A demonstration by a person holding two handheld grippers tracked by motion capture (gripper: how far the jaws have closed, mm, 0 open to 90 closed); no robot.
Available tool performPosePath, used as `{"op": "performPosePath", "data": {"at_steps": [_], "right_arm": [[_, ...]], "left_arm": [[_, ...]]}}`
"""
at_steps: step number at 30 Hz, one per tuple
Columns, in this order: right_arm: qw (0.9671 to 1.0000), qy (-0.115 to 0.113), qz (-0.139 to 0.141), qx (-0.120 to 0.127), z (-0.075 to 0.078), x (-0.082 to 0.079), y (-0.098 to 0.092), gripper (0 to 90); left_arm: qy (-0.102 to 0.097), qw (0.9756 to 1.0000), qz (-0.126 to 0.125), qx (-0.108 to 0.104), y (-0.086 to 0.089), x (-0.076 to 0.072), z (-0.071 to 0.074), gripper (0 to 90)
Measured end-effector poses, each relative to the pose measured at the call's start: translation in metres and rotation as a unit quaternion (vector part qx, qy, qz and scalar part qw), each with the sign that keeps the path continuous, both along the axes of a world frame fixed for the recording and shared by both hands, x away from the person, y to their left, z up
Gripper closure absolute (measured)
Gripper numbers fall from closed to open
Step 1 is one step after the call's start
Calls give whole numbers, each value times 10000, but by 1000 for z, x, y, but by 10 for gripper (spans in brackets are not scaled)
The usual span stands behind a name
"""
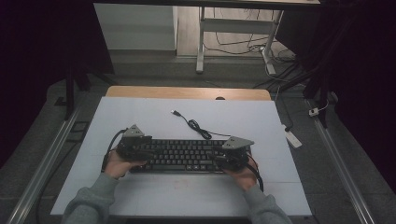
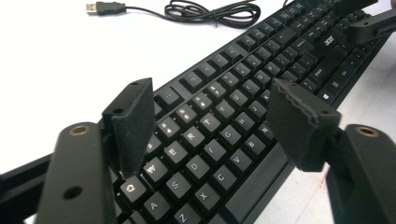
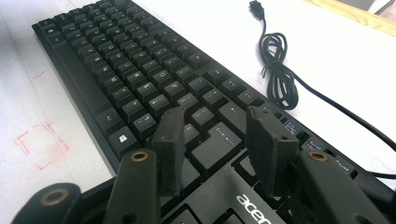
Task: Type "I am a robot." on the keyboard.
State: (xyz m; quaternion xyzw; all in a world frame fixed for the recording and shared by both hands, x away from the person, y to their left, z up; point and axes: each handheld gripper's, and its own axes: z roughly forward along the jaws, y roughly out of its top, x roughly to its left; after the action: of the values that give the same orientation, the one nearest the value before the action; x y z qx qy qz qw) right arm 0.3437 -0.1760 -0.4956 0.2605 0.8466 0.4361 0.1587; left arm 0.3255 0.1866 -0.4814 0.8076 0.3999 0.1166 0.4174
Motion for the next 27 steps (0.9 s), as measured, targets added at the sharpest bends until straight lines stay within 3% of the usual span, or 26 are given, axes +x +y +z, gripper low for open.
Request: {"op": "performPosePath", "data": {"at_steps": [10,14,22,27], "right_arm": [[10000,-38,32,55,3,1,2,576],[9998,-53,77,195,7,2,6,575],[9996,12,142,228,15,9,22,572],[9996,119,221,134,13,17,38,572]], "left_arm": [[47,10000,-16,-10,3,1,1,296],[65,10000,7,-10,4,1,1,287],[89,10000,-30,31,2,1,0,276],[133,9998,-66,113,1,2,-1,271]]}}
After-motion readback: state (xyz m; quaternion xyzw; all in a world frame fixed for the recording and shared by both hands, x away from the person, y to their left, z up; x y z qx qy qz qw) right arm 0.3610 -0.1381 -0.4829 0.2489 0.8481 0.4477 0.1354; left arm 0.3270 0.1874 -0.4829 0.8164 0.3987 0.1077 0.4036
